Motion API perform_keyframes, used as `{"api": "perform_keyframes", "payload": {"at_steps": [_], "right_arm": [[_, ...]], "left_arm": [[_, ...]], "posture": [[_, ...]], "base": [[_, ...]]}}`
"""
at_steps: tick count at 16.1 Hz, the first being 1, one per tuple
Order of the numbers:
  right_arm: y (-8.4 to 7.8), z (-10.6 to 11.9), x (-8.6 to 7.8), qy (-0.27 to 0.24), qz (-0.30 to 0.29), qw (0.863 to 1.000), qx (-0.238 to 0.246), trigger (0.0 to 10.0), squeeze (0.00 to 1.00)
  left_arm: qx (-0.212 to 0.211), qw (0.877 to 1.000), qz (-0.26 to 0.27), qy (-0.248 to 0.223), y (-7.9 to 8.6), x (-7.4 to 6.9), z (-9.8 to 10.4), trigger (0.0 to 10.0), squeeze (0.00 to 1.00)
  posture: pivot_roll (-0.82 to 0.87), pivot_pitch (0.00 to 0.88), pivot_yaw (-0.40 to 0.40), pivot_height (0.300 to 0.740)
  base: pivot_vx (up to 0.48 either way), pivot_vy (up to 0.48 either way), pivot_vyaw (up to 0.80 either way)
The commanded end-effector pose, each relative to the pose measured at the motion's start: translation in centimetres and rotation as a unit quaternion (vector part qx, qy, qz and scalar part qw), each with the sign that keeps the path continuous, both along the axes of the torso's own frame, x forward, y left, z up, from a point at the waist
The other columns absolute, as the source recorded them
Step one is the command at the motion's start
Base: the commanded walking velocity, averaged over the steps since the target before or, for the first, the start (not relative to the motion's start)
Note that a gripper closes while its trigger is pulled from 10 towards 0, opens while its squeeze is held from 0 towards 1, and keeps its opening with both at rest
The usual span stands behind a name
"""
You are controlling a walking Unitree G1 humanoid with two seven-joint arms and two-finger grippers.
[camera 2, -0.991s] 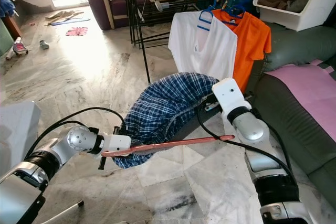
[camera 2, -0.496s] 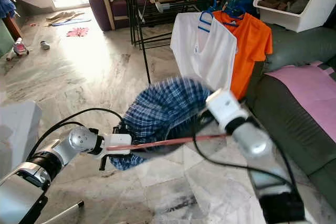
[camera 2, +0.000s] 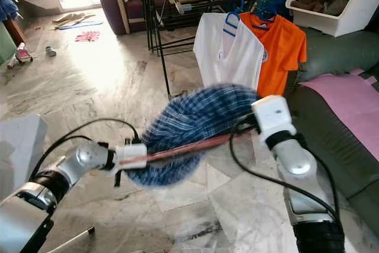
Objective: Hang hanger
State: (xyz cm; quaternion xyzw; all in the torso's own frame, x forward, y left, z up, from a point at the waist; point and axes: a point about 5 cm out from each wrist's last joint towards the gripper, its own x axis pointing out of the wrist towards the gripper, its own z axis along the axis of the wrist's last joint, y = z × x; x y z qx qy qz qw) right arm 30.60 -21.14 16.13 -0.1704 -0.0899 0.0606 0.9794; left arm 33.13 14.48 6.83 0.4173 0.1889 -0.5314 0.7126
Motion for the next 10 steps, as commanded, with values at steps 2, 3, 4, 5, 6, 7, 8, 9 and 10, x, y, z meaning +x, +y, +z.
{"api": "perform_keyframes", "payload": {"at_steps": [2, 3, 4, 5, 6, 7, 8, 9, 10], "right_arm": [[-3.6, 1.7, -0.9, -0.044, -0.097, 0.993, 0.051, 10.0, 0.0], [-4.1, 1.8, -1.2, -0.046, -0.11, 0.991, 0.055, 10.0, 0.0], [-4.1, 1.9, -1.3, -0.049, -0.108, 0.992, 0.049, 10.0, 0.0], [-4.0, 2.2, -1.3, -0.053, -0.112, 0.991, 0.052, 10.0, 0.0], [-3.9, 2.4, -1.1, -0.053, -0.109, 0.991, 0.058, 10.0, 0.0], [-3.6, 2.6, -1.0, -0.054, -0.103, 0.991, 0.062, 10.0, 0.0], [-3.2, 2.8, -0.7, -0.052, -0.094, 0.992, 0.069, 10.0, 0.0], [-3.0, 2.9, -0.5, -0.049, -0.088, 0.992, 0.073, 10.0, 0.0], [-3.0, 3.0, -0.4, -0.048, -0.087, 0.993, 0.07, 10.0, 0.0]], "left_arm": [[0.024, 0.998, 0.057, 0.019, 2.6, 0.0, -0.5, 0.0, 0.0], [0.031, 0.997, 0.064, 0.023, 3.1, -0.2, -0.6, 0.0, 0.0], [0.037, 0.997, 0.068, 0.028, 3.3, -0.2, -0.8, 0.0, 0.0], [0.042, 0.996, 0.071, 0.03, 3.4, -0.2, -0.8, 0.0, 0.0], [0.044, 0.996, 0.071, 0.03, 3.4, -0.2, -0.9, 0.0, 0.0], [0.045, 0.996, 0.074, 0.03, 3.4, -0.2, -0.9, 0.0, 0.0], [0.048, 0.995, 0.077, 0.029, 3.3, -0.1, -0.9, 0.0, 0.0], [0.051, 0.995, 0.077, 0.028, 3.2, -0.1, -0.9, 0.0, 0.0], [0.054, 0.995, 0.078, 0.027, 3.2, -0.1, -0.9, 0.0, 0.0]], "posture": [[-0.08, 0.008, 0.037, 0.74], [-0.08, 0.01, 0.041, 0.74], [-0.08, 0.01, 0.043, 0.74], [-0.08, 0.009, 0.044, 0.74], [-0.08, 0.009, 0.044, 0.74], [-0.09, 0.009, 0.045, 0.74], [-0.08, 0.009, 0.045, 0.74], [-0.08, 0.009, 0.044, 0.74], [-0.08, 0.009, 0.044, 0.74]], "base": [[0.0, 0.0, 0.0], [0.0, 0.0, 0.0], [0.0, 0.0, 0.0], [0.0, 0.0, 0.0], [0.0, 0.0, 0.0], [0.0, 0.0, 0.0], [0.0, 0.0, 0.0], [0.0, 0.0, 0.0], [0.0, 0.0, 0.0]]}}
